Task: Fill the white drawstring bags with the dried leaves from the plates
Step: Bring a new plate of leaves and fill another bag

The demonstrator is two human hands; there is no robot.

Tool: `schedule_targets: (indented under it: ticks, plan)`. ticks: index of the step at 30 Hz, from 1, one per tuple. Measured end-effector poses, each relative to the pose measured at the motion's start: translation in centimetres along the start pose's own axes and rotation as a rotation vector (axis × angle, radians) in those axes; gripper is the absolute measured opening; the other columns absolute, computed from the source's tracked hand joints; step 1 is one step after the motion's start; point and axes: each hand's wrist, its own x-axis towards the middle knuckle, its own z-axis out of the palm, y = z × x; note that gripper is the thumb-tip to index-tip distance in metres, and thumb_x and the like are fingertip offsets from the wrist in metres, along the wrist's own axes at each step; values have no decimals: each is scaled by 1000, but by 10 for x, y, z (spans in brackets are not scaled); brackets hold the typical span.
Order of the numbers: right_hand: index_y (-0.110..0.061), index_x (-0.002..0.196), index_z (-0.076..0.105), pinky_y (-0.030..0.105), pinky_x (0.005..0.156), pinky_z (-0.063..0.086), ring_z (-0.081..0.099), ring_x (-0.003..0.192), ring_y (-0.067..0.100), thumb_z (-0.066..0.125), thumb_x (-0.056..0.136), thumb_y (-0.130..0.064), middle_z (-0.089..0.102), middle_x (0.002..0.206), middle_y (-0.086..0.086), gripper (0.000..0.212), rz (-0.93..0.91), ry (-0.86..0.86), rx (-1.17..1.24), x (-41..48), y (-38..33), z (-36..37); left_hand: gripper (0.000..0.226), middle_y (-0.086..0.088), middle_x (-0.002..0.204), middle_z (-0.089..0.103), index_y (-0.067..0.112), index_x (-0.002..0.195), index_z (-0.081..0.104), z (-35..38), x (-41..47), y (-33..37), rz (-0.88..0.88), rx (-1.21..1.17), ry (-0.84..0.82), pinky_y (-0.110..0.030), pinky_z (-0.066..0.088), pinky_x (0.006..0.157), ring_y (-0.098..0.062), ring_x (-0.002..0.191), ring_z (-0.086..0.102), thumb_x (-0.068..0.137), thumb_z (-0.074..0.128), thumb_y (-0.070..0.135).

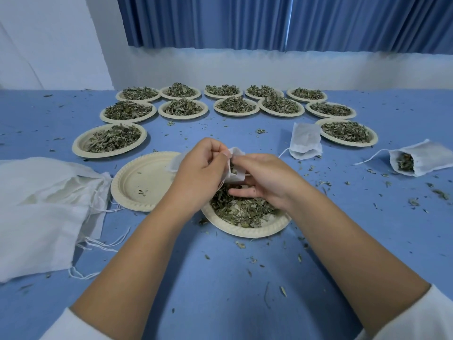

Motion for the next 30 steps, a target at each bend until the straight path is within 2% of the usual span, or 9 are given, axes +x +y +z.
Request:
schedule_targets:
  ticks: [7,11,13,15,19,22,24,27,30]
  plan:
    - [-3,88,67,23,63,57,71,71,13,60,93,-5,71,76,7,9,-56,-46,-8,-2,2,0,13,6,59,50,14,89,54,4,-6,7,35,-18,-136,-9,31,40,1,38,38,100,48,10]
    - [3,95,68,22,65,57,72,75,12,61,94,-9,72,79,6,13,-115,-22,-33,-1,2,1,14,7,59,50,16,88,54,4,-4,4,49,16,-91,-11,31,42,1,40,38,100,49,11]
    - [-4,87,70,23,64,57,70,67,7,59,97,-24,70,71,-5,24,-138,6,-213,-3,-1,-2,16,8,58,50,19,87,54,2,0,1,42,43,-1,-15,32,45,0,41,38,100,49,12]
    - [-5,84,70,28,62,52,59,56,8,52,99,-36,63,67,-8,38,-215,115,-528,-3,-4,-10,16,7,59,51,21,87,53,0,3,-3,11,41,88,-21,33,47,-1,41,38,101,48,14]
    - [-21,96,73,32,68,48,60,66,11,42,99,-29,70,86,-4,32,-304,172,-860,-3,-12,-24,14,6,61,55,21,87,53,-5,9,-6,-50,6,221,-19,34,45,-2,40,40,100,49,18]
    - [-24,105,69,25,68,48,62,74,2,56,94,-45,69,91,-8,27,-274,73,-1081,-5,-10,-25,14,4,64,57,22,87,54,-7,11,-9,-68,-4,254,-16,31,41,-2,38,39,100,49,18]
    - [-24,114,65,30,81,48,59,93,8,61,86,-58,60,101,-11,44,-252,50,-1245,-5,-7,-25,14,4,64,57,22,88,55,-8,11,-9,-72,-10,255,-16,31,41,-2,38,39,100,49,19]
    - [-20,122,61,31,82,46,56,104,15,58,84,-66,54,108,-5,59,-172,47,-1365,-8,-6,-25,13,5,65,58,22,89,56,-7,10,-9,-72,-4,256,-16,33,42,-2,40,40,100,50,19]
    - [-19,116,64,30,82,47,57,101,13,58,87,-61,59,107,-7,51,-157,3,-1295,-9,-7,-23,14,4,65,58,22,88,55,-7,10,-8,-70,-5,257,-16,34,43,-1,40,41,99,50,18]
